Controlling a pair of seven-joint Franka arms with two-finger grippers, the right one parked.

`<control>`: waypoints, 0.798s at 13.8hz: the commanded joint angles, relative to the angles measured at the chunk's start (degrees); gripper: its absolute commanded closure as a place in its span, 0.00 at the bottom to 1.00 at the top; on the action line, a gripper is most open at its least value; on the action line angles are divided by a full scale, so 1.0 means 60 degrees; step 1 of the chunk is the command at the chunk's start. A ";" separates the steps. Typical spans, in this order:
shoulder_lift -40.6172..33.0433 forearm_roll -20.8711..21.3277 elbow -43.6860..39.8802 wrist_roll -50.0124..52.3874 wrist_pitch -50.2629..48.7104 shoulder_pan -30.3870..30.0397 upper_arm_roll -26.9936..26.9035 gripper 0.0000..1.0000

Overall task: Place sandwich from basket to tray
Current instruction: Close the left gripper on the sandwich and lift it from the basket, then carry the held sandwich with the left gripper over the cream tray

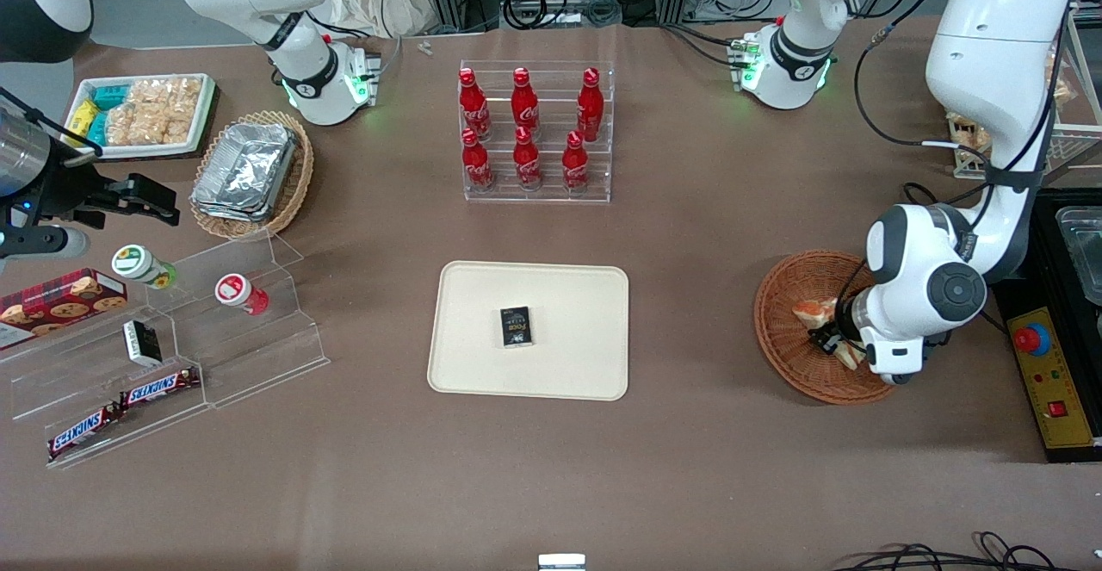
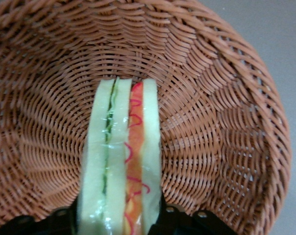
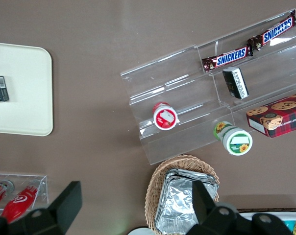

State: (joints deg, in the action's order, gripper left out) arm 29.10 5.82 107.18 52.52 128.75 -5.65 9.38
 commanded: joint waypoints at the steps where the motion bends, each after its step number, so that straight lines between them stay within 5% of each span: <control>1: 0.0219 0.0041 -0.1451 0.0124 -0.1675 0.0150 0.0077 1.00; 6: 0.0277 0.0011 -0.4396 -0.0358 -0.4828 0.0853 0.0632 1.00; 11: 0.0803 -0.0017 -0.6084 -0.1482 -0.5139 0.2432 0.1293 1.00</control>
State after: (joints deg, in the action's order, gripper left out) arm 29.80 5.79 76.25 48.23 100.06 4.81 16.90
